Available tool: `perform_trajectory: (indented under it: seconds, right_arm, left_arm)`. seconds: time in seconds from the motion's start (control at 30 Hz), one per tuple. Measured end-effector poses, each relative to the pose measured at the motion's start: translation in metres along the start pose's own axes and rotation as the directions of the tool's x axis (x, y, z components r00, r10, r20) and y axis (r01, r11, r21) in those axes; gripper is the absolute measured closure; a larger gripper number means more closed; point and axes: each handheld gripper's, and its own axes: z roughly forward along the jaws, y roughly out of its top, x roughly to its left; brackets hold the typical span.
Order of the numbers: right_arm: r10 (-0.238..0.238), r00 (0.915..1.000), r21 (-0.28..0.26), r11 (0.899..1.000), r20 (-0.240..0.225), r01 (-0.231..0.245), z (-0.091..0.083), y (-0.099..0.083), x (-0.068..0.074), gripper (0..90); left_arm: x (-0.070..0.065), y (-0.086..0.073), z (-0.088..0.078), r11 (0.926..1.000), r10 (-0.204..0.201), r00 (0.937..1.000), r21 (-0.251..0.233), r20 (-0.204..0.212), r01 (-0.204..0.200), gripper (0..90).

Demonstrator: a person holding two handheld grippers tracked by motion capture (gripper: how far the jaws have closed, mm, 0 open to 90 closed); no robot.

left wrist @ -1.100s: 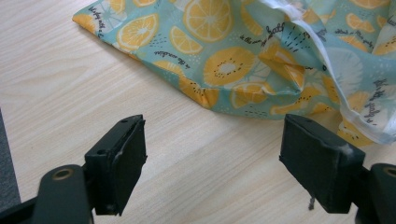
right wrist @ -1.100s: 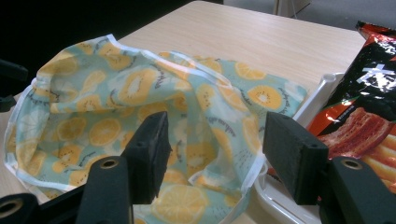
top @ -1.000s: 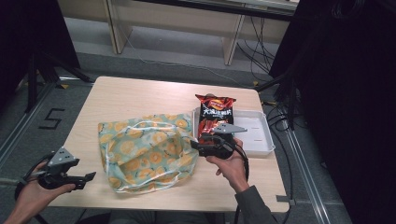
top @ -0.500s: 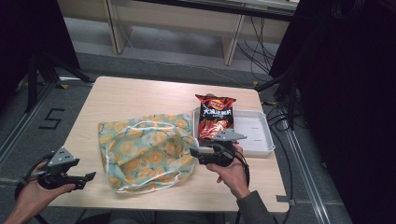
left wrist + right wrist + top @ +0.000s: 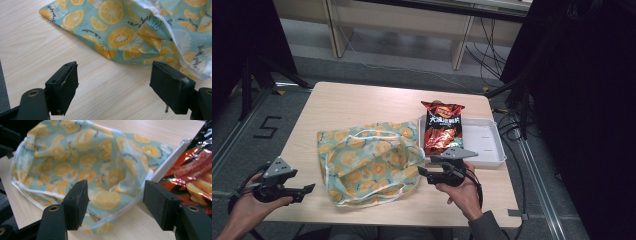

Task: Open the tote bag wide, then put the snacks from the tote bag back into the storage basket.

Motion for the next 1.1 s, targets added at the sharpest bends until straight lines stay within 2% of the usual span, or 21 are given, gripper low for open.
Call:
perform_trajectory:
  seconds: [0.07, 0.1, 0.2, 0.23, 0.27, 0.3, 0.33, 0.4, 0.43, 0.5, 0.53, 0.57, 0.67, 0.73, 0.77, 0.8, 0.9, 0.97, 1.0, 1.07, 1.1]
  right_arm:
    - [-0.022, 0.9998, 0.016, 1.0, -0.003, 0.022, -0.001, -0.005, 0.0, 37.7]
    - [-0.003, 0.9999, 0.023, 1.0, -0.015, 0.004, -0.001, -0.008, 0.002, 37.6]
    - [-0.015, 0.9999, 0.062, 0.998, -0.004, 0.016, -0.003, -0.015, 0.004, 37.4]
    - [-0.03, 0.9995, 0.063, 0.998, 0.0, 0.03, -0.002, -0.018, 0.003, 37.2]
    - [-0.023, 0.9997, 0.08, 0.997, -0.001, 0.023, -0.003, -0.02, 0.004, 37.2]
    - [-0.018, 0.9998, 0.072, 0.997, -0.002, 0.018, -0.003, -0.022, 0.006, 37.1]
    - [-0.031, 0.9995, 0.084, 0.996, 0.001, 0.031, -0.005, -0.022, 0.005, 37.0]
    - [-0.032, 0.9995, 0.087, 0.996, 0.004, 0.032, -0.007, -0.025, 0.006, 36.8]
    - [-0.015, 0.9999, 0.085, 0.996, 0.005, 0.015, -0.008, -0.026, 0.009, 36.7]
    - [-0.057, 0.9983, 0.087, 0.995, 0.011, 0.056, -0.01, -0.028, 0.006, 36.5]
    - [-0.021, 0.9997, 0.099, 0.995, 0.015, 0.019, -0.011, -0.03, 0.009, 36.4]
    - [-0.047, 0.9987, 0.098, 0.994, 0.019, 0.045, -0.013, -0.031, 0.006, 36.4]
    - [-0.031, 0.9991, 0.107, 0.994, 0.028, 0.028, -0.016, -0.035, 0.004, 36.2]
    - [-0.021, 0.9992, 0.115, 0.993, 0.033, 0.018, -0.019, -0.039, 0.001, 36.0]
    - [-0.023, 0.9991, 0.115, 0.993, 0.037, 0.018, -0.02, -0.041, 0.0, 35.8]
    - [-0.011, 0.999, 0.107, 0.994, 0.043, 0.006, -0.021, -0.042, 0.001, 35.8]
    - [-0.015, 0.9991, 0.13, 0.991, 0.039, 0.009, -0.025, -0.046, 0.001, 35.1]
    - [-0.009, 0.9988, 0.142, 0.99, 0.048, 0.002, -0.027, -0.048, 0.002, 34.9]
    - [-0.029, 0.9987, 0.141, 0.99, 0.042, 0.023, -0.028, -0.049, 0.001, 34.9]
    - [-0.011, 0.9987, 0.135, 0.991, 0.049, 0.004, -0.029, -0.05, 0.003, 34.4]
    - [-0.021, 0.9987, 0.138, 0.99, 0.047, 0.014, -0.029, -0.051, 0.002, 34.3]
  left_arm:
    - [0.002, 0.001, -0.001, 1.0, 0.006, 1.0, 0.008, 0.004, -0.006, 21.9]
    - [0.001, 0.001, 0.0, 0.9999, -0.01, 0.9999, -0.003, 0.003, 0.01, 21.9]
    - [0.001, 0.0, 0.0, 0.9998, -0.019, 0.9998, -0.007, 0.002, 0.019, 21.9]
    - [0.002, 0.0, -0.002, 1.0, 0.0, 1.0, 0.005, 0.0, 0.0, 21.9]
    - [0.0, 0.0, -0.001, 0.9996, -0.025, 0.9997, -0.011, -0.004, 0.025, 21.9]
    - [0.002, 0.0, -0.003, 1.0, 0.007, 1.0, 0.007, 0.002, -0.007, 21.9]
    - [0.001, -0.001, -0.002, 0.9999, -0.006, 1.0, -0.013, 0.001, 0.006, 21.9]
    - [0.0, -0.001, -0.003, 1.0, -0.004, 1.0, -0.008, 0.0, 0.004, 21.9]
    - [0.0, -0.001, -0.003, 1.0, -0.005, 1.0, -0.008, 0.001, 0.005, 21.9]
    - [0.0, 0.0, -0.004, 1.0, -0.004, 1.0, -0.004, -0.007, 0.004, 21.9]
    - [0.0, 0.0, -0.003, 1.0, -0.006, 1.0, -0.006, -0.004, 0.006, 21.9]
    - [0.001, 0.0, -0.003, 1.0, -0.002, 1.0, -0.007, 0.001, 0.002, 21.9]
    - [0.0, 0.001, -0.002, 0.9999, 0.013, 0.9999, 0.002, -0.006, -0.013, 21.9]
    - [-0.002, 0.001, 0.0, 0.9998, -0.002, 1.0, -0.019, 0.001, 0.002, 21.9]
    - [-0.001, 0.001, -0.002, 0.9997, 0.025, 0.9997, 0.005, 0.005, -0.025, 21.9]
    - [-0.001, 0.001, -0.001, 0.9998, 0.02, 0.9998, 0.002, 0.005, -0.02, 21.9]
    - [-0.001, -0.001, -0.002, 0.9997, 0.022, 0.9997, 0.006, 0.005, -0.022, 21.9]
    - [-0.004, -0.002, 0.0, 0.9997, -0.008, 1.0, -0.023, 0.002, 0.008, 21.9]
    - [-0.002, -0.001, -0.002, 0.9996, 0.027, 0.9996, 0.003, 0.004, -0.027, 21.9]
    - [-0.003, -0.001, -0.003, 0.9995, 0.03, 0.9995, 0.004, -0.005, -0.03, 21.9]
    - [-0.003, -0.002, -0.002, 0.9998, 0.018, 0.9998, 0.001, 0.005, -0.018, 21.9]
